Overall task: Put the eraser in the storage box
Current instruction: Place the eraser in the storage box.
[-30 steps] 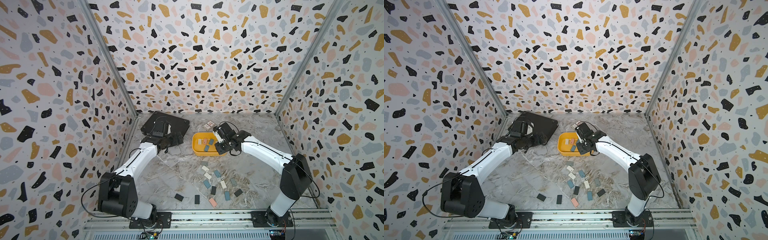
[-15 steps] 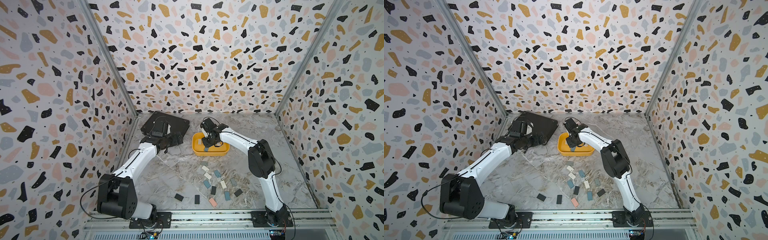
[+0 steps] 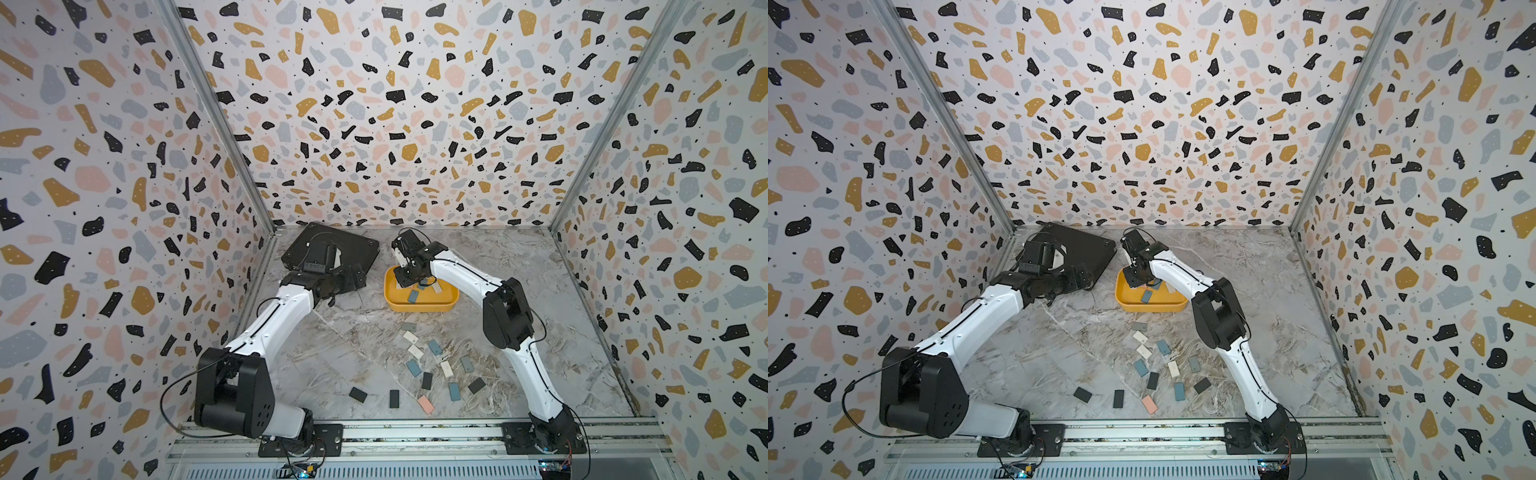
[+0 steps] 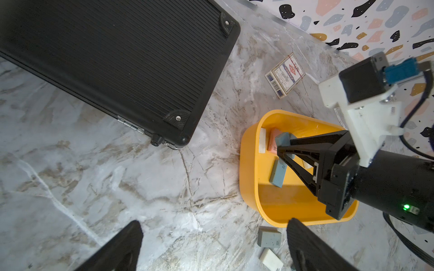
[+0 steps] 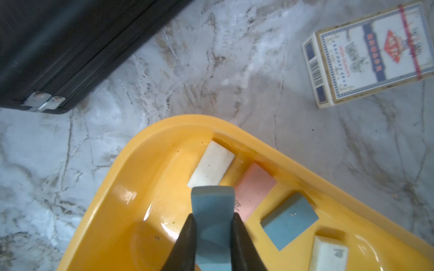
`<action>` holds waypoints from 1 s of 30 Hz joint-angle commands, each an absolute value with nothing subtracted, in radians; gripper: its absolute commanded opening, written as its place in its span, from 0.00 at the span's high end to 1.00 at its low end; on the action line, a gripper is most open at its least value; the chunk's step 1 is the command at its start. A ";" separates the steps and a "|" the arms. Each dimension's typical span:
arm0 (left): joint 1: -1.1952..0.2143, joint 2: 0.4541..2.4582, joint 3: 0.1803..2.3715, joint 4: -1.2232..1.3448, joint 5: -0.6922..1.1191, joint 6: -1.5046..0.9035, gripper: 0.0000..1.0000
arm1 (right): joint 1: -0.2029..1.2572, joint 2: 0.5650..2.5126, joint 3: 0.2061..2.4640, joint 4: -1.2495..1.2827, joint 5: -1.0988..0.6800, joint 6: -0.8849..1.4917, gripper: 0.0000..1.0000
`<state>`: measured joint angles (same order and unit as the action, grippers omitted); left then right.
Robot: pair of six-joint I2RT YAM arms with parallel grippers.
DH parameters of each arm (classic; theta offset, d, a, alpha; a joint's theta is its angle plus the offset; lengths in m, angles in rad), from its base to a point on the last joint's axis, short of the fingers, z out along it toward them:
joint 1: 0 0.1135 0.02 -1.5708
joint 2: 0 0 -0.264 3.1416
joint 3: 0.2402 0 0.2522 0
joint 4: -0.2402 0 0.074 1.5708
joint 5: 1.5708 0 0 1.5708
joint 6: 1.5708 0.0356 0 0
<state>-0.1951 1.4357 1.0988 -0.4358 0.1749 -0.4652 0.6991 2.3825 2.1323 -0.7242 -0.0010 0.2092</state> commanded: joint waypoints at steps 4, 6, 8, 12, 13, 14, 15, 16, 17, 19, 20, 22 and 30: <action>-0.186 1.444 1.134 -0.433 0.169 -0.458 0.04 | 0.699 2.415 2.171 -0.740 -0.031 0.231 0.78; -0.187 1.446 1.133 -0.431 0.167 -0.458 0.04 | 0.700 2.431 2.188 -0.750 -0.035 0.233 0.76; -0.187 1.449 1.133 -0.431 0.167 -0.458 0.04 | 0.701 2.443 2.196 -0.752 -0.037 0.232 0.75; -0.187 1.452 1.134 -0.431 0.169 -0.456 0.04 | 0.701 2.450 2.196 -0.745 -0.041 0.237 0.68; -0.186 1.454 1.134 -0.431 0.169 -0.457 0.04 | 0.701 2.447 2.195 -0.744 -0.043 0.239 0.65; -0.186 1.454 1.133 -0.431 0.169 -0.457 0.04 | 0.701 2.445 2.196 -0.742 -0.045 0.239 0.62; -0.187 1.453 1.133 -0.432 0.169 -0.456 0.04 | 0.701 2.441 2.195 -0.744 -0.046 0.238 0.60; -0.186 1.453 1.134 -0.431 0.169 -0.454 0.04 | 0.701 2.436 2.196 -0.744 -0.046 0.237 0.57; -0.186 1.453 1.132 -0.431 0.167 -0.454 0.04 | 0.701 2.428 2.195 -0.746 -0.046 0.235 0.55; -0.186 1.453 1.134 -0.432 0.167 -0.453 0.04 | 0.702 2.410 2.193 -0.747 -0.043 0.230 0.53; -0.186 1.455 1.134 -0.432 0.167 -0.454 0.04 | 0.703 2.398 2.191 -0.749 -0.039 0.229 0.52; -0.186 1.455 1.135 -0.433 0.167 -0.452 0.04 | 0.702 2.365 2.179 -0.750 -0.033 0.229 0.52; -0.186 1.441 1.127 -0.427 0.160 -0.448 0.04 | 0.716 2.009 1.841 -0.670 0.070 0.235 0.46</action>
